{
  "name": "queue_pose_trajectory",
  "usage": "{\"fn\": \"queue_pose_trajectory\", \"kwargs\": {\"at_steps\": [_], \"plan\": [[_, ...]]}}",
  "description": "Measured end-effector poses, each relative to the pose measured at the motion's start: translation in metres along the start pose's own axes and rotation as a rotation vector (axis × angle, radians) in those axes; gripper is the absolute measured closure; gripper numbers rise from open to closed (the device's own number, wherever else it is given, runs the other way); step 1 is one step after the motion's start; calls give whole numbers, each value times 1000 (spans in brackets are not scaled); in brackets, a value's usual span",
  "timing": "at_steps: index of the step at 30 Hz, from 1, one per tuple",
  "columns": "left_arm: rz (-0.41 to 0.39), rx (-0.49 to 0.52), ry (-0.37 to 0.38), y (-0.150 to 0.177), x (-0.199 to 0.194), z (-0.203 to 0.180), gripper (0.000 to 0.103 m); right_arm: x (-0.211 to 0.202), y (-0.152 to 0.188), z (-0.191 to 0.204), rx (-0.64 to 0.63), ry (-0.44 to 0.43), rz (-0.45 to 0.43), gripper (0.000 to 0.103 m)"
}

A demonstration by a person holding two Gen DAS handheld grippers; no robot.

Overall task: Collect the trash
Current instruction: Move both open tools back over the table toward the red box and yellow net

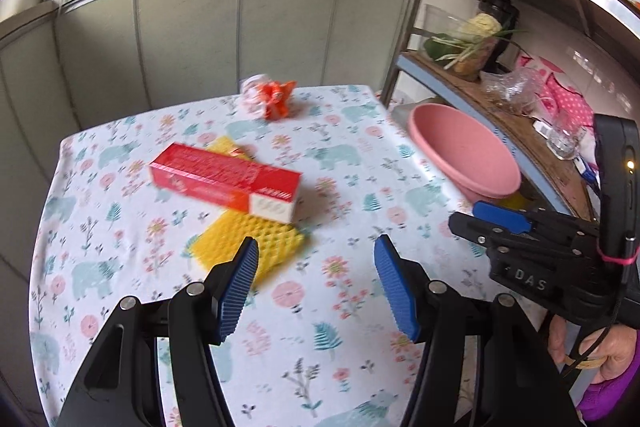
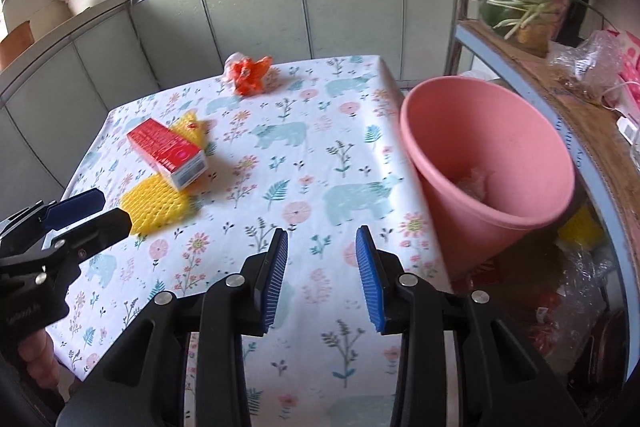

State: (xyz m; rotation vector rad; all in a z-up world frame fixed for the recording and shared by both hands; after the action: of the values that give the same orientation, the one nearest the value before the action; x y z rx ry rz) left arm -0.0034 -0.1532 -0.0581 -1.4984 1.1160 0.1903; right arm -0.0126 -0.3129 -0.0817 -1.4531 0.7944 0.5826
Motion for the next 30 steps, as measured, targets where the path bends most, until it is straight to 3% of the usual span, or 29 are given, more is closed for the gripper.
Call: {"fn": "queue_pose_trajectory", "kwargs": {"at_steps": [10,30], "plan": [[6,-66,-45,14,-3,23,44,5,7,15,-28,-23,22,67],[38,-36,-62,20,4,45,44,14,4,37,-81,-61,37,67]]}}
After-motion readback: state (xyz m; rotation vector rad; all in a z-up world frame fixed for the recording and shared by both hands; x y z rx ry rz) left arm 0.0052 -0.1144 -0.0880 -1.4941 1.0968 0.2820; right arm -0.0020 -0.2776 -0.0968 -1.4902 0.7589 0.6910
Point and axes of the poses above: each gripper's, at about its wrist camera, not at the fingertips, and x roughly the way its jaws point, z to its left, y to its underside, the point moved 5 cm from there along x, roughly the way its jaws point, and after that the axes turned 13 degrees about y, right-handed, at the moved point
